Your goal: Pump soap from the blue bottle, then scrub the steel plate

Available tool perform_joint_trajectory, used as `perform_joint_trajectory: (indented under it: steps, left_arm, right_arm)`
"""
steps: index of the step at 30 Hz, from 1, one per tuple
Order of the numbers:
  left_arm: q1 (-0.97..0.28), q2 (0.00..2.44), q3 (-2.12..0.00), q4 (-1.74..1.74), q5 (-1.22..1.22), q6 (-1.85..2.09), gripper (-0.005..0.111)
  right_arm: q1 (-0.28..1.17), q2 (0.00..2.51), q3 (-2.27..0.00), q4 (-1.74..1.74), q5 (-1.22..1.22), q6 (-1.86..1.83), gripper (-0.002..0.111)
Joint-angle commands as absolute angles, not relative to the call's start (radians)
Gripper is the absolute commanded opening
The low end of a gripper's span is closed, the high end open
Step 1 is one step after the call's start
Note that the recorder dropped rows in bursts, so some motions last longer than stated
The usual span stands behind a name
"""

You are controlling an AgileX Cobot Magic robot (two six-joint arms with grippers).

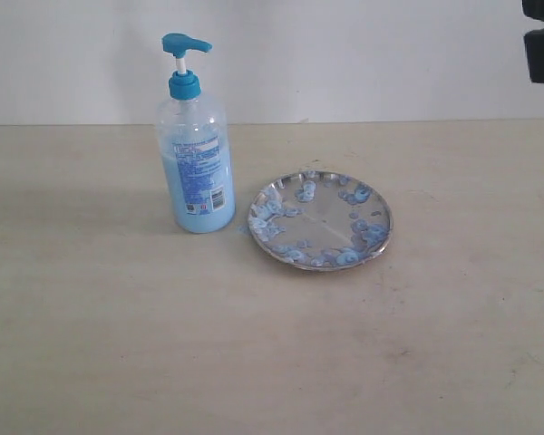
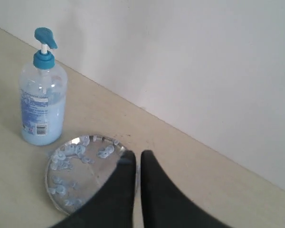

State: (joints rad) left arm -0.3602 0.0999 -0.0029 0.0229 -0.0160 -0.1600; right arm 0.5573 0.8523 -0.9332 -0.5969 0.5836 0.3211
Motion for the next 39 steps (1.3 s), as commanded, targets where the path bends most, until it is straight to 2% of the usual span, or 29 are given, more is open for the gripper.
perform_joint_trajectory:
  steps: [1, 4, 7, 10, 12, 16, 18, 22, 24, 26, 30, 32, 34, 38, 39]
  left_arm:
    - [-0.359, 0.094, 0.000, 0.018, -0.006, -0.177, 0.004]
    - [-0.359, 0.094, 0.000, 0.018, -0.006, -0.175, 0.004]
    - [-0.359, 0.094, 0.000, 0.018, -0.006, -0.175, 0.004]
    - [-0.354, 0.051, 0.000, 0.018, 0.000, -0.173, 0.004]
    - [-0.299, 0.000, 0.000, 0.018, 0.000, -0.173, 0.004]
    - [-0.073, 0.000, 0.000, 0.018, -0.018, -0.173, 0.004]
    - [0.037, 0.000, 0.000, 0.018, -0.020, -0.173, 0.004]
    - [0.202, 0.000, 0.000, 0.018, -0.020, -0.173, 0.004]
    - [0.250, 0.000, 0.000, 0.018, -0.020, -0.173, 0.004]
    - [0.307, 0.000, 0.000, 0.018, -0.021, -0.173, 0.004]
    - [0.339, 0.000, 0.000, 0.018, -0.021, -0.173, 0.004]
    - [0.339, 0.000, 0.000, 0.018, -0.021, -0.173, 0.004]
    - [0.339, 0.000, 0.000, 0.018, -0.021, -0.173, 0.004]
    - [0.339, 0.000, 0.000, 0.018, -0.021, -0.173, 0.004]
    - [0.339, 0.000, 0.000, 0.018, -0.021, -0.173, 0.004]
  right_arm:
    - [0.557, 0.852, -0.929, -0.651, 0.468, 0.299, 0.000]
    - [0.547, 0.925, -0.929, -0.869, 0.244, 0.330, 0.000]
    - [0.468, 1.110, -0.939, -1.066, 0.011, 0.486, 0.000]
    - [0.377, 1.371, -1.003, -1.039, -0.020, 0.601, 0.000]
    - [0.331, 1.525, -1.088, -0.935, 0.062, 0.740, 0.000]
    - [0.287, 1.765, -1.259, -0.776, 0.345, 0.787, 0.000]
    - [0.287, 1.830, -1.322, -0.696, 0.438, 0.642, 0.000]
    - [0.289, 1.924, -1.409, -0.313, 0.492, 0.221, 0.000]
    - [0.289, 1.961, -1.455, -0.158, 0.626, 0.060, 0.000]
    - [0.289, 1.986, -1.526, -0.062, 0.863, -0.044, 0.000]
    - [0.277, 2.056, -1.679, -0.039, 0.854, -0.066, 0.000]
    - [0.279, 2.187, -1.821, 0.061, 0.951, -0.107, 0.000]
    - [0.279, 2.276, -1.935, 0.265, 1.201, -0.262, 0.000]
    - [0.263, 2.290, -1.948, -0.042, 1.221, -0.166, 0.000]
    - [0.251, 2.294, -1.948, -0.080, 1.039, -0.081, 0.000]
